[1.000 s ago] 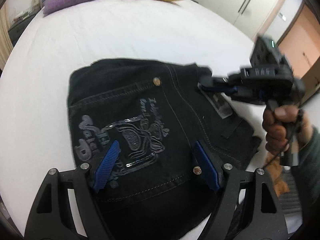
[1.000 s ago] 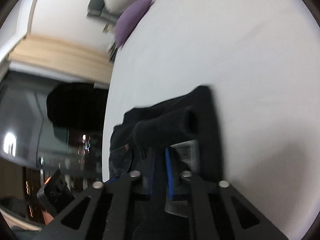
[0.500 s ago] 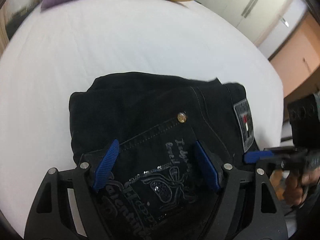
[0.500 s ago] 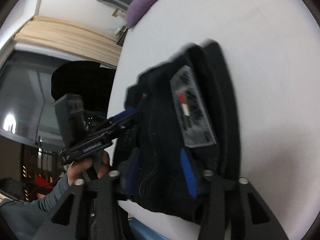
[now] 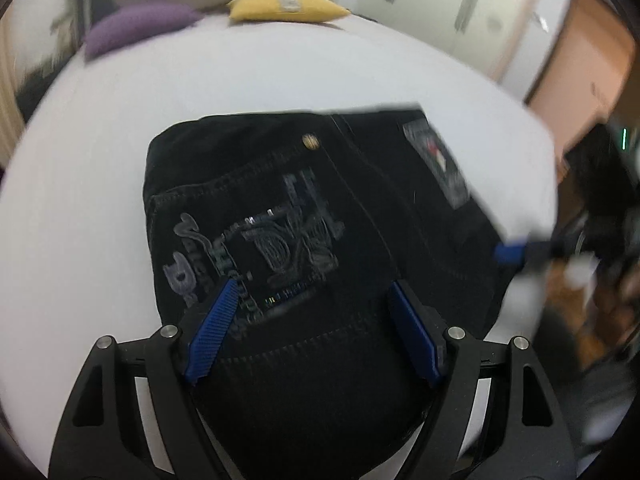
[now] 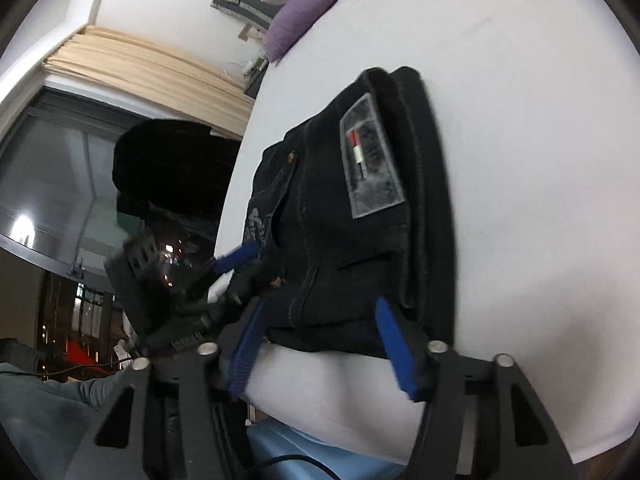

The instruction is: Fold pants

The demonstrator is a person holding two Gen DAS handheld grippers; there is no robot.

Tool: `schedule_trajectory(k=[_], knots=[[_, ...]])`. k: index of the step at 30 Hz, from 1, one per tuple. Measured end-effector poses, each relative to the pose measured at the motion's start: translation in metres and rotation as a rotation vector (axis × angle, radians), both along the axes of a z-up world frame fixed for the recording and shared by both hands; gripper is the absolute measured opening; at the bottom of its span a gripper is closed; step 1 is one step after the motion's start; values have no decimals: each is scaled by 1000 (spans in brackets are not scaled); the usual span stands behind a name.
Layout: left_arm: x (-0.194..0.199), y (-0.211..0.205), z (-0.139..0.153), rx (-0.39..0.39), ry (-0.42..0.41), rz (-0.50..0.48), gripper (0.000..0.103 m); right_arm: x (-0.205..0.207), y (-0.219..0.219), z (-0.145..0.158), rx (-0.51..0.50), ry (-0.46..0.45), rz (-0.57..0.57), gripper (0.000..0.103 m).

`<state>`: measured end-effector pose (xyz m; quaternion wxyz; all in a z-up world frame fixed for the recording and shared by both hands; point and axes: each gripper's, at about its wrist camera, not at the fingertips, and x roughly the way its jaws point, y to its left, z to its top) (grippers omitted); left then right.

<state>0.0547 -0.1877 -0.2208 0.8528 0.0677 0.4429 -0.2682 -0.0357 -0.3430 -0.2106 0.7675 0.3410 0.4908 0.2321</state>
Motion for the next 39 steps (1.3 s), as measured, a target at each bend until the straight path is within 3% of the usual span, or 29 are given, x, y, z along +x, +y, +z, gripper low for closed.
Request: schedule_trajectory(k=[2,4,6,8,9,11,13,16,21,25,30,32,35,39], knots=[[2,7,1,-19,6,7,76,-3,-3,4,8,2,-12,58],[3,21,15,-108,52,33,76,-6,-5,19,-4,-38,-17,58],[1,48,36,-190,16,75,78,-9,-16,34,-9,-87,-40,65],[6,71,44,-193,-4,146,95,-2,-34,36,-31,-81,-94,73],[11,84,44,-209,6,183,98,3,-41,34,-32,-62,-112,73],[30,100,33,-236,81,233,98,18,-53,23,-16,-22,-128,73],[49,111,13,-277,223,264,98,33,-54,9,-19,27,-131,73],[73,103,-16,-303,379,234,98,54,-54,-11,-30,81,-101,72],[94,86,-31,-309,409,205,98,75,-54,-20,28,91,-70,70],[102,67,-30,-281,448,128,97,85,-40,-27,2,105,-20,56],[100,47,-19,-254,450,101,69,84,-29,-19,-79,86,-21,42],[101,54,-18,-270,448,134,40,84,-21,-10,-144,67,-15,35],[106,66,-17,-324,469,166,29,82,-7,9,-263,34,3,31],[104,61,-9,-314,441,166,22,84,11,31,-366,-6,18,26]])
